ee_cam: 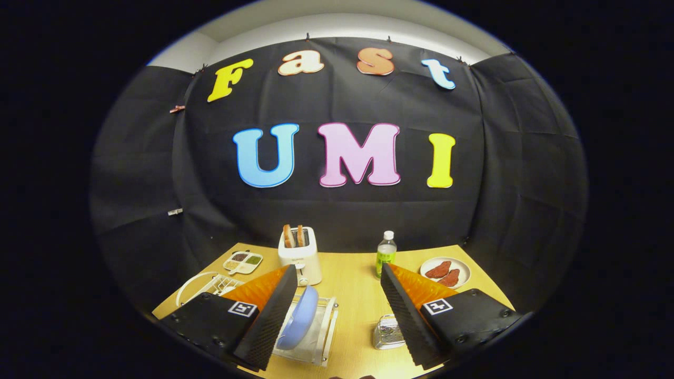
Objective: Take the plate from the dish rack, then take the spoon from the basket and place it into the plate.
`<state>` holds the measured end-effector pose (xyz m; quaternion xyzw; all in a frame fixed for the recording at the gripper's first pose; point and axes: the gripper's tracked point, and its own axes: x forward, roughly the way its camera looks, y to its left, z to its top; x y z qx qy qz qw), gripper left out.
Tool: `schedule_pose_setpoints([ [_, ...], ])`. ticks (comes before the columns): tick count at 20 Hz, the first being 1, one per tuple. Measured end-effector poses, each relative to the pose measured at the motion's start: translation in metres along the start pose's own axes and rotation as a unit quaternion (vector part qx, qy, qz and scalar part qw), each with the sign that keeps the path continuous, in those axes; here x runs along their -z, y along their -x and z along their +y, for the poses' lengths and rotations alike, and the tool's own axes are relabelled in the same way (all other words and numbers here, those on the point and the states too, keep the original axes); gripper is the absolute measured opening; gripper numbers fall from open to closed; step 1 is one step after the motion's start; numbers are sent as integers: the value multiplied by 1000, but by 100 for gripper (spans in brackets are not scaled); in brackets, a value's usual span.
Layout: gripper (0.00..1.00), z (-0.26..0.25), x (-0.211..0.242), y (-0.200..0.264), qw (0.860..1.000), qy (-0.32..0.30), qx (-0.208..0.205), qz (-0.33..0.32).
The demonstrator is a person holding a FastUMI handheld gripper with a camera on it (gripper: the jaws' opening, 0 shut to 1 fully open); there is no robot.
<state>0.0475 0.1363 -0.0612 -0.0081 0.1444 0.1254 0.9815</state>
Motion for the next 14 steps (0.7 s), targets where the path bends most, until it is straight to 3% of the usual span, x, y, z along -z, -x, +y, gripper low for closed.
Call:
schedule_pose_setpoints([
  [5,98,28,52,-39,995,40,-22,93],
  [10,98,39,117,-72,978,44,-21,205],
  [12,95,48,137,-74,968,24,-25,247],
  [14,85,45,144,-84,964,11,-14,264],
])
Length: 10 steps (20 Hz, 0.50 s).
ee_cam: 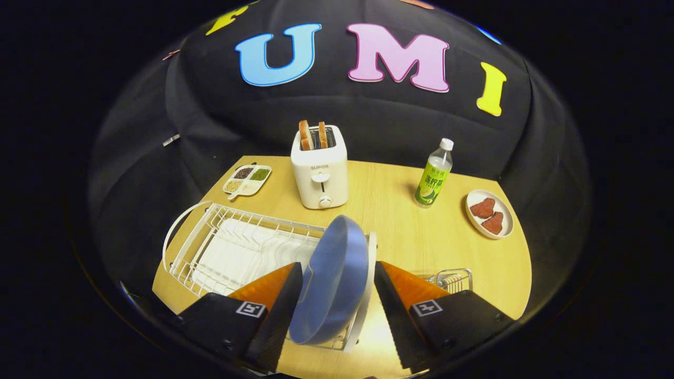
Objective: Take the plate from the dish rack, then take the spoon from the basket and place it into the plate.
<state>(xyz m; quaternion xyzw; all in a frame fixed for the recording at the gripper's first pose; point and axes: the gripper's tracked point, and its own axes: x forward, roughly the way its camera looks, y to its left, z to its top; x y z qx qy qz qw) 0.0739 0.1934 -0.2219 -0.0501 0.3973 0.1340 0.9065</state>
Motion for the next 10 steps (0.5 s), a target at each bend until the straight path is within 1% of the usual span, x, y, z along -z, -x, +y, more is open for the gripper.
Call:
schedule_pose_setpoints([
  [1,76,-3,0,-6,1000,-3,9,5],
  [2,71,-6,2,-11,1000,-5,17,11],
  [3,63,-5,8,-15,999,-7,22,22],
  [4,59,-3,12,-18,999,-9,22,31],
  [5,49,-1,15,-21,999,-9,22,36],
  [6,45,0,16,-22,999,-7,21,39],
  [8,44,2,15,-24,999,-3,16,41],
  [10,43,0,18,-21,998,-10,23,50],
])
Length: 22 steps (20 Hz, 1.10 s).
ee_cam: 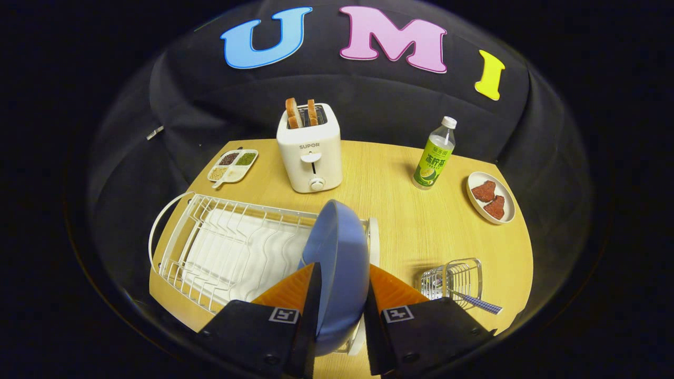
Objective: Take the plate from the dish rack, then take the spoon from the basket and place it into the plate.
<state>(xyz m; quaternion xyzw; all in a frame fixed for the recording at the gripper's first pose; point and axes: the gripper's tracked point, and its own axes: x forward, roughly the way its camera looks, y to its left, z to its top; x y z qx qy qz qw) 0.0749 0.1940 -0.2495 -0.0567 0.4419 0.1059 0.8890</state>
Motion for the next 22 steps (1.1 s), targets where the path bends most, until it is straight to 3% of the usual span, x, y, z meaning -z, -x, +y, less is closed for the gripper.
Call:
schedule_pose_setpoints([
  [6,30,-18,-18,4,998,-38,45,-7],
  [13,28,-26,-51,20,993,27,102,-52],
  [16,27,-23,-64,29,994,8,91,-61],
  [22,27,-24,-61,74,997,-19,23,-77],
])
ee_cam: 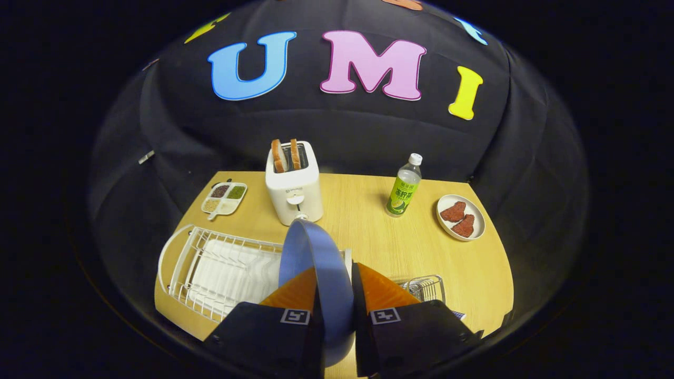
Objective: Take the plate from the dish rack, then take the spoon from the basket and place it into the plate.
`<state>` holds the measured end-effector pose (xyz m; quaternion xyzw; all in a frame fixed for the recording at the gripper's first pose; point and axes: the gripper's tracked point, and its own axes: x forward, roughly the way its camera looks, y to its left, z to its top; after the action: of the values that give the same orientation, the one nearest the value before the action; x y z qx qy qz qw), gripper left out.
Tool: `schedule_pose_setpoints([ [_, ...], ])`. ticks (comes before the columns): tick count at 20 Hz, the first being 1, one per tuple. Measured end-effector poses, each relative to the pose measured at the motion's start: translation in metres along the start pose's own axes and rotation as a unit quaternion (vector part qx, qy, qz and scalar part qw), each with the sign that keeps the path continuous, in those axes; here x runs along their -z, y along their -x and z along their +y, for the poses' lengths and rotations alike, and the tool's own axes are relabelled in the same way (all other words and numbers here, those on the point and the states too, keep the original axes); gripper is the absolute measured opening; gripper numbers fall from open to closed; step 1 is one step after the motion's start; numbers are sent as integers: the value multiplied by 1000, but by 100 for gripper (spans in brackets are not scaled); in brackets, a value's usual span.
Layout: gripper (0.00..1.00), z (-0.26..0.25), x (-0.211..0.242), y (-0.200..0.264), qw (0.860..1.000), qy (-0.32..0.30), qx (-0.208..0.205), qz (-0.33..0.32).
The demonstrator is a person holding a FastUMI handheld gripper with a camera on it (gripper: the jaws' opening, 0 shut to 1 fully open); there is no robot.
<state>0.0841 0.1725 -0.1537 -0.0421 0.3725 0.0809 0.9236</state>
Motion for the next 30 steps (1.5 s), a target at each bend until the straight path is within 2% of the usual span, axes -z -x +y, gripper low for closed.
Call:
schedule_pose_setpoints([
  [3,26,-16,7,33,999,-26,-30,-8],
  [7,26,-47,32,75,993,-94,-72,2],
  [9,27,-69,46,92,992,-101,-81,-1],
  [13,26,-120,92,103,990,-118,-75,14],
  [16,26,-138,123,107,978,-177,-107,39],
  [20,27,-166,169,88,972,-186,-129,67],
  [25,27,-178,229,32,962,-200,-150,107],
  [27,27,-185,245,12,960,-204,-150,120],
  [30,27,-181,252,-8,954,-202,-178,130],
])
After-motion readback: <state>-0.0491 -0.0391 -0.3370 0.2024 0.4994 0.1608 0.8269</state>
